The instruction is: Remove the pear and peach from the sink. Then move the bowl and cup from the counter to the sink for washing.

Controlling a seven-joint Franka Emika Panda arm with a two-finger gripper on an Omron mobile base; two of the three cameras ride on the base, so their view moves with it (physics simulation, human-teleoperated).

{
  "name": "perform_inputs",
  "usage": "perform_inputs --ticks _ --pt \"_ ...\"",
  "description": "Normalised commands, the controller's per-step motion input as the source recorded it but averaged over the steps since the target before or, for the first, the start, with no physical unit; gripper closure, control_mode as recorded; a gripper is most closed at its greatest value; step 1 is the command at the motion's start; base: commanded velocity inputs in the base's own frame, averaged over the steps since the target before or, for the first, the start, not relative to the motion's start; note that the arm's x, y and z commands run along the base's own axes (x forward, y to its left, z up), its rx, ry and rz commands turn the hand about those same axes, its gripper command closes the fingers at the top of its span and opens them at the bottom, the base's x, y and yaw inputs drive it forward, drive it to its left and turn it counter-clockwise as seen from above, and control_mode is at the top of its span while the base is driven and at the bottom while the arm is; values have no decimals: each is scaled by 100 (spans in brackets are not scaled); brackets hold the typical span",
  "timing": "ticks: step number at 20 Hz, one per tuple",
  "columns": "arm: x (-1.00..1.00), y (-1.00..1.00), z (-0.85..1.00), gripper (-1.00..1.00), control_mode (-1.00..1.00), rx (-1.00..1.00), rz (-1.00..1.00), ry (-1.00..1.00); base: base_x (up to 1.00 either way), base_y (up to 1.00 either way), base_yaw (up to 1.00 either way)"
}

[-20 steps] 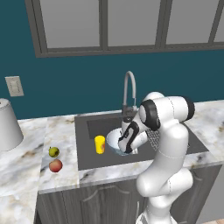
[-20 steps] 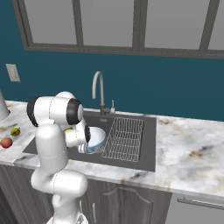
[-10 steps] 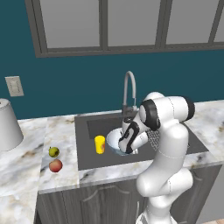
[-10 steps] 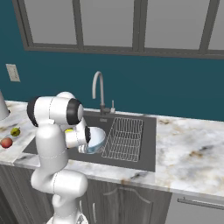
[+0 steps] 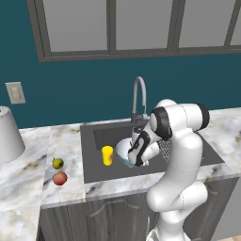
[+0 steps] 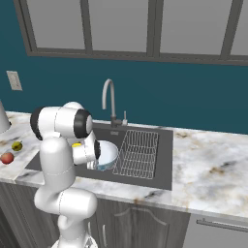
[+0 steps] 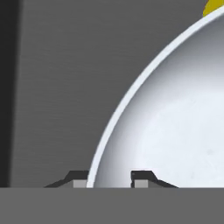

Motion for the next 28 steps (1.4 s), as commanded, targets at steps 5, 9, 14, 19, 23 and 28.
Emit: perform_inputs --ticks 5,9,14,19,23,28 --pt "0 0 4 -100 -100 4 0 -1 0 0 0" --pt "-1 0 15 -100 -100 6 0 0 0 0 0" --pt "-4 0 21 -100 -100 5 1 -1 0 0 0" --pt "-4 3 21 -100 -100 3 1 -2 0 0 0" --pt "-4 11 20 -100 -100 0 0 -4 0 0 0" --pt "-3 13 21 -100 -100 0 0 -5 0 0 0"
